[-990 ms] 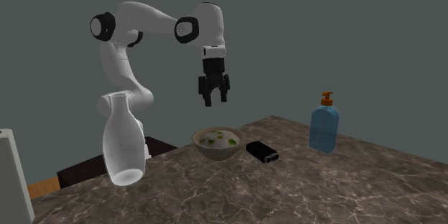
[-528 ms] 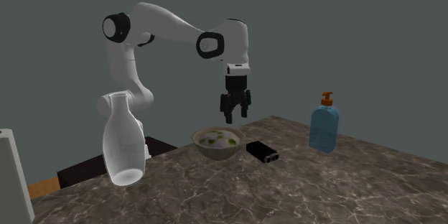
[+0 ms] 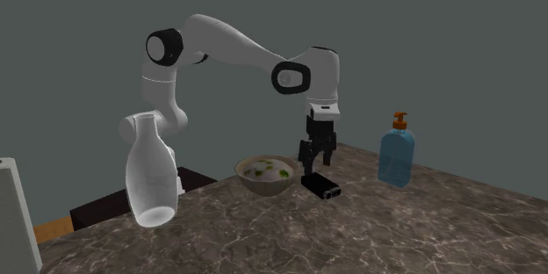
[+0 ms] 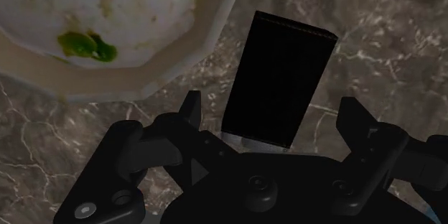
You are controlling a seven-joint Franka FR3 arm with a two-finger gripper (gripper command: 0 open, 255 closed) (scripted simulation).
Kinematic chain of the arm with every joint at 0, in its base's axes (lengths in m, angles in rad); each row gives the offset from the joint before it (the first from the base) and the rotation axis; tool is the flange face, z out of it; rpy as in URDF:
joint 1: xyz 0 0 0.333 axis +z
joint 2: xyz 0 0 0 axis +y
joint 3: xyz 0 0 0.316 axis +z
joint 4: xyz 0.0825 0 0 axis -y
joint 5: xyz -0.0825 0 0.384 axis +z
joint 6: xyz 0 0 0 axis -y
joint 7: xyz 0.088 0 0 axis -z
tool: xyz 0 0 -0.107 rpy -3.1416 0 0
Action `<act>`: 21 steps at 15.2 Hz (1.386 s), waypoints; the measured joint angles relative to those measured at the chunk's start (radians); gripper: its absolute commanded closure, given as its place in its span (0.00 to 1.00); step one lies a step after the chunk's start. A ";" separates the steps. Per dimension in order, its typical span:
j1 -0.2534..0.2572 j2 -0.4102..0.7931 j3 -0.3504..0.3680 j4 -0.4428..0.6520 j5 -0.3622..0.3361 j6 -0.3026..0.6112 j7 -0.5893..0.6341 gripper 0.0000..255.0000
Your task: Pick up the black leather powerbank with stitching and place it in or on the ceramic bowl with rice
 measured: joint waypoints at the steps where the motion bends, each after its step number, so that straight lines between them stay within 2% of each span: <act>1: 0.005 0.024 0.000 0.017 -0.002 0.003 0.011 0.00; 9: 0.008 0.079 -0.005 -0.005 -0.010 0.075 0.023 0.00; 15: 0.008 0.083 -0.005 -0.010 -0.011 0.084 0.023 0.00; 16: 0.008 0.083 -0.005 -0.010 -0.011 0.084 0.023 1.00; 21: 0.008 0.083 -0.005 -0.009 -0.012 0.084 0.024 1.00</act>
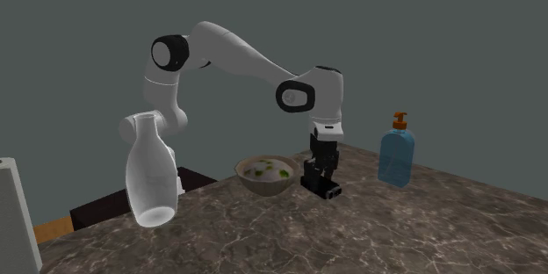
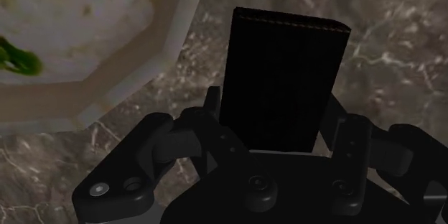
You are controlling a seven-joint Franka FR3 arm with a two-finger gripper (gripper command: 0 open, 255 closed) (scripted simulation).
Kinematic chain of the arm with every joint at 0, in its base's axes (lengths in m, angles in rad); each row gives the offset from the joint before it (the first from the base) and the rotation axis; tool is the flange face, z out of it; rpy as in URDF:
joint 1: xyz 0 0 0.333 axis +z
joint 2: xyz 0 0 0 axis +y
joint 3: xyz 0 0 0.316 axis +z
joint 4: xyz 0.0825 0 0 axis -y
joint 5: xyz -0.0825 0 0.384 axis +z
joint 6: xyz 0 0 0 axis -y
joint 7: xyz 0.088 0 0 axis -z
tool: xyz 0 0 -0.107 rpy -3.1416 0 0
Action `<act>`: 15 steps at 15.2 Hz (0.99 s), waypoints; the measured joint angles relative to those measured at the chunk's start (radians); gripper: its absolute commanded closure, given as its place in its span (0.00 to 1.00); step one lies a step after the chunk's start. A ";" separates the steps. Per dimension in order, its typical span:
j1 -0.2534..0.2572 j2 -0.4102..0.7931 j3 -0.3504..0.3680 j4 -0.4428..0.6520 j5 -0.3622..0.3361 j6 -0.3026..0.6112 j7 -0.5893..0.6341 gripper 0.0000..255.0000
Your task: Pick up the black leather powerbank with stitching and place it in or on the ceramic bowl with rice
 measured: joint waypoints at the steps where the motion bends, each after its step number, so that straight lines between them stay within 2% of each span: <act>1: 0.000 0.000 0.000 0.000 0.000 0.000 0.000 1.00; 6: 0.000 -0.003 0.001 0.001 0.001 -0.005 0.000 1.00; 15: -0.001 -0.042 0.005 0.064 0.010 -0.105 -0.006 1.00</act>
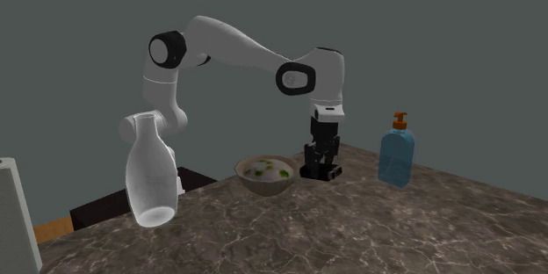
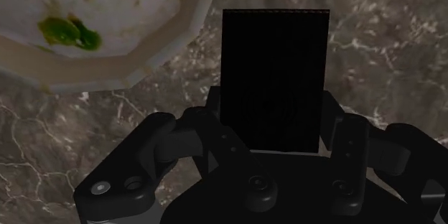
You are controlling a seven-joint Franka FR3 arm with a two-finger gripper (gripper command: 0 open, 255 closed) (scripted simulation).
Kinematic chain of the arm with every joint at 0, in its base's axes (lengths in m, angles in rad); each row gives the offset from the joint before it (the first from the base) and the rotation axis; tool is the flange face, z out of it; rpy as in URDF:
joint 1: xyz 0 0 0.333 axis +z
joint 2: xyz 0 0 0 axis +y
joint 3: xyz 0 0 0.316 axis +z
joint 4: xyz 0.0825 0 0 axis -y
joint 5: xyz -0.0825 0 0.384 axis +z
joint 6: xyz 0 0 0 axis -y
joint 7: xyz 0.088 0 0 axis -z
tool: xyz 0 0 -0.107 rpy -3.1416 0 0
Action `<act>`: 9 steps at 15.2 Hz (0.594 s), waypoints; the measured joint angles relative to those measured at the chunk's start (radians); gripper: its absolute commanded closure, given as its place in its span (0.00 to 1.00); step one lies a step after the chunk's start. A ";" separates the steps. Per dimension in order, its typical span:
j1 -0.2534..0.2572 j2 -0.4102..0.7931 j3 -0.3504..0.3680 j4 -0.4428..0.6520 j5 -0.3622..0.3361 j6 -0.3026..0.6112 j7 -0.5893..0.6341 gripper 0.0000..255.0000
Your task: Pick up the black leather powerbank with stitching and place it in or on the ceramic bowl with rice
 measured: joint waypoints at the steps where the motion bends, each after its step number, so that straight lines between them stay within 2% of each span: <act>1: -0.001 -0.007 0.000 0.004 0.001 -0.011 -0.002 1.00; 9: 0.000 -0.023 0.003 0.089 0.006 -0.112 -0.004 1.00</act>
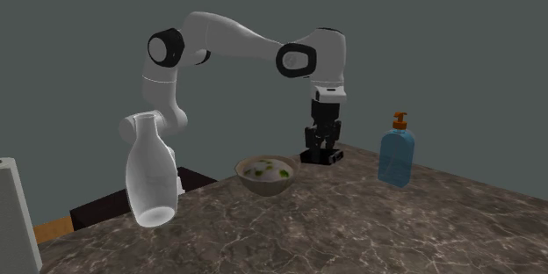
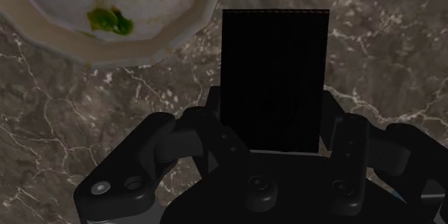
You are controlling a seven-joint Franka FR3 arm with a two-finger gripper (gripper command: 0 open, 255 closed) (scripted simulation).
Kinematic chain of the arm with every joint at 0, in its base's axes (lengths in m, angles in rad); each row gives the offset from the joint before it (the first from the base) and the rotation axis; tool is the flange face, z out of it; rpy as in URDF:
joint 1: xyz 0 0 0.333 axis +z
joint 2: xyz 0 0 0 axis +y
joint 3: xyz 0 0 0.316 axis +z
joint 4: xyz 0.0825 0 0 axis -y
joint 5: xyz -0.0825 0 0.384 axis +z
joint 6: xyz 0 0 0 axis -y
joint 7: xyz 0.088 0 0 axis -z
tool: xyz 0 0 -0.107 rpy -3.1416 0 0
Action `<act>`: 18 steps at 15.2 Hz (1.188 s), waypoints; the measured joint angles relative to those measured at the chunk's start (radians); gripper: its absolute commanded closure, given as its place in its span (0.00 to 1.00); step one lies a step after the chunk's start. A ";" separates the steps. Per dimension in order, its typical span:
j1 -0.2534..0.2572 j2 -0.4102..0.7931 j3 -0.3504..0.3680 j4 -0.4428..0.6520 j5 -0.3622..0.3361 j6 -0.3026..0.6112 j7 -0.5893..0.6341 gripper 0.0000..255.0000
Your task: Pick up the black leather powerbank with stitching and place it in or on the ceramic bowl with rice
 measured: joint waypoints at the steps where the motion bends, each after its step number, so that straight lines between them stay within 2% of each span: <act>1: 0.001 0.000 0.000 0.013 0.000 -0.012 0.001 1.00; 14: 0.005 -0.006 0.002 0.171 0.002 -0.177 -0.002 1.00; 18: -0.029 -0.120 -0.008 0.024 0.025 -0.142 -0.042 1.00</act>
